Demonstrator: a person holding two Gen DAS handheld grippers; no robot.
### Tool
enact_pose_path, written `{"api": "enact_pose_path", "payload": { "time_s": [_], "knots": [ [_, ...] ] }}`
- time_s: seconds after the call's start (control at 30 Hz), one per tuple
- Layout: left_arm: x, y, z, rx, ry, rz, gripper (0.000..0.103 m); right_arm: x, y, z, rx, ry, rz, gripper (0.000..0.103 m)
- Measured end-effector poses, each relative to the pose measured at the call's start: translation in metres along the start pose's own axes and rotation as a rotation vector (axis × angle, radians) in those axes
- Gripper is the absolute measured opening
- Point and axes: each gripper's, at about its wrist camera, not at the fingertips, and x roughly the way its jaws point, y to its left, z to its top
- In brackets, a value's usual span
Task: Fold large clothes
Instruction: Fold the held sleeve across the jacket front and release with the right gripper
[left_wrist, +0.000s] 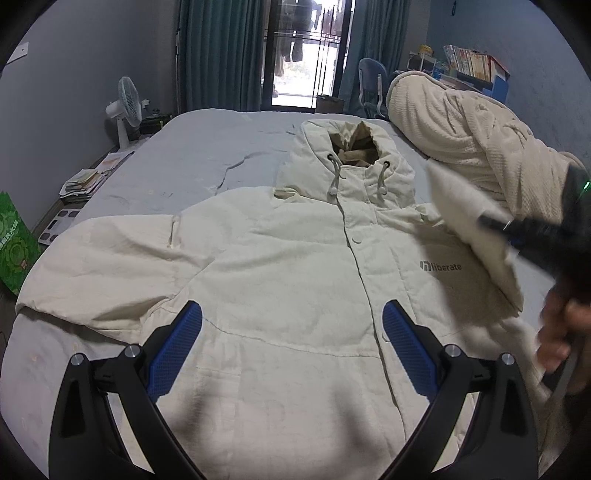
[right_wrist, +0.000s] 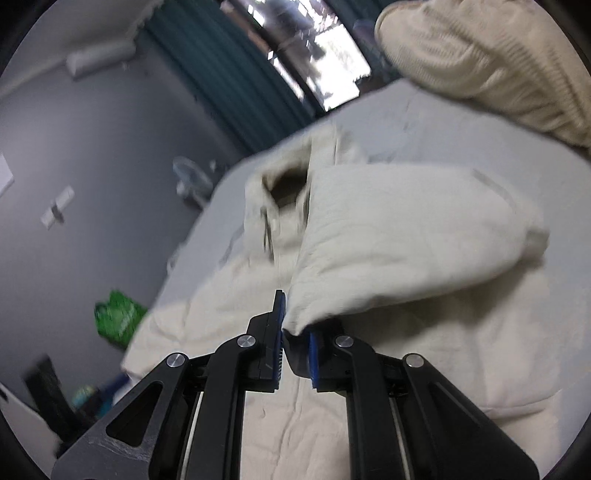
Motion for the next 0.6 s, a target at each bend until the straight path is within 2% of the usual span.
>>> {"api": "enact_pose_path", "payload": {
  "time_s": [0.07,0.17,0.23,0.27,0.3,0.4,0.5,0.6],
  "knots": [
    [0.001,0.0,0.0,0.001,0.006,0.002,0.094,0.02,0.004,-0.012,-0.023,0.081,-0.015,0.015],
    [0.002,0.0,0.001,0.0,0.005,0.002,0.094,0.042,0.003,-0.024,-0.041,0.168,-0.03,0.025],
    [0.002,0.001,0.001,-0.001,0.005,0.0,0.094,0.043,-0.003,-0.033,-0.046,0.197,-0.038,0.041],
    [0.002,0.001,0.001,-0.001,0.006,0.001,0.094,0.043,-0.005,-0.036,-0.052,0.206,-0.036,0.042],
    [0.002,0.001,0.001,-0.002,0.007,0.0,0.094,0.042,-0.003,-0.036,-0.06,0.204,-0.04,0.043],
    [0.002,0.001,0.001,-0.003,0.009,-0.002,0.094,0.033,0.0,-0.034,-0.072,0.197,-0.037,0.057],
    [0.002,0.001,0.001,-0.004,0.008,-0.002,0.094,0.018,0.003,-0.031,-0.087,0.172,-0.06,0.061],
    [0.002,0.0,0.001,0.002,0.008,-0.002,0.094,0.008,-0.016,-0.023,-0.11,0.14,-0.125,0.063]
  ]
}}
